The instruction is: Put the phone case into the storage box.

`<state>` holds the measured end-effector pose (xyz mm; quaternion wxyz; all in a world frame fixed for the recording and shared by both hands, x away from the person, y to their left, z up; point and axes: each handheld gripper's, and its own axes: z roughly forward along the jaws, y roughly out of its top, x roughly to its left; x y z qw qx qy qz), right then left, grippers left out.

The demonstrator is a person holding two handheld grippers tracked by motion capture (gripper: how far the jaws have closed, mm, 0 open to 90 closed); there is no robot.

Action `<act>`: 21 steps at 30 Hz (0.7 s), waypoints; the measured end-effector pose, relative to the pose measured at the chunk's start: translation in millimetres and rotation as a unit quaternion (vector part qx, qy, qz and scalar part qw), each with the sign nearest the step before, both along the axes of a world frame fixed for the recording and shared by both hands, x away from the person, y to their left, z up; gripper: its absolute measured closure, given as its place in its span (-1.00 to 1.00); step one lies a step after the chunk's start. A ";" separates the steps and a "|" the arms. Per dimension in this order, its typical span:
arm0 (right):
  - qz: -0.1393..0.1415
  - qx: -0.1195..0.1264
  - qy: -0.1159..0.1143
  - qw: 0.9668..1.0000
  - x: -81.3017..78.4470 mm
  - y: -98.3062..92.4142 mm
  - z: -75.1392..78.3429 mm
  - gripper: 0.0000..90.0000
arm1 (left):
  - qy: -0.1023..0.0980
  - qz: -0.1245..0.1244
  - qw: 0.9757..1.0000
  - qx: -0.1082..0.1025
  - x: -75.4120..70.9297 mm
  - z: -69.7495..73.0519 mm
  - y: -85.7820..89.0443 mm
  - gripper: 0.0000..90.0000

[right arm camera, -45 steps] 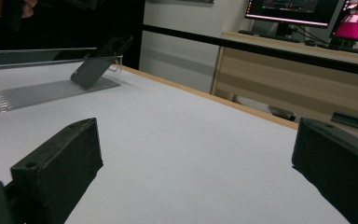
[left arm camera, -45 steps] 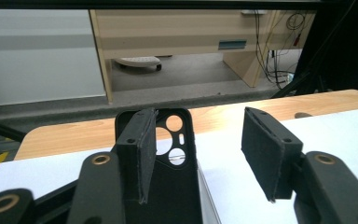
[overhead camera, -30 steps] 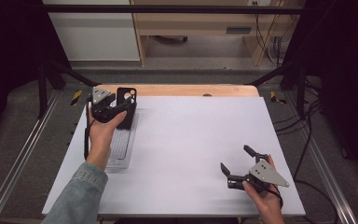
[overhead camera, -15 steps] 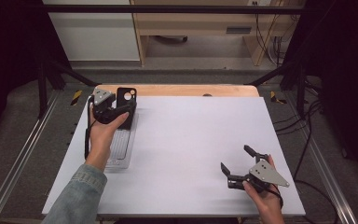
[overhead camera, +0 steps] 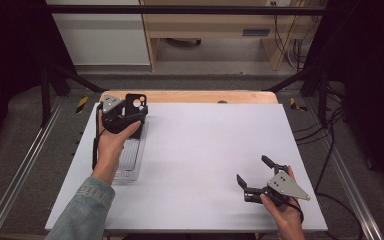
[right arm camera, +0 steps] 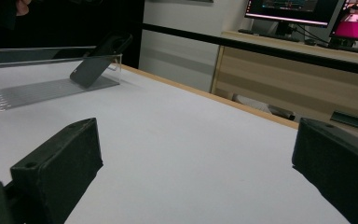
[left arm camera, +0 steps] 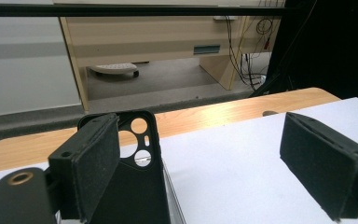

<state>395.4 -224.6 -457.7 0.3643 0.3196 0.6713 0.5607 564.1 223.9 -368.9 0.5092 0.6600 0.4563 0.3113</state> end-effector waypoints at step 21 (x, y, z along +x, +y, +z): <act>0.000 0.000 0.001 1.000 0.0 -0.2 0.0 -0.96 | -0.007 -0.045 0.999 -0.025 -4.0 3.6 -12.3 -0.95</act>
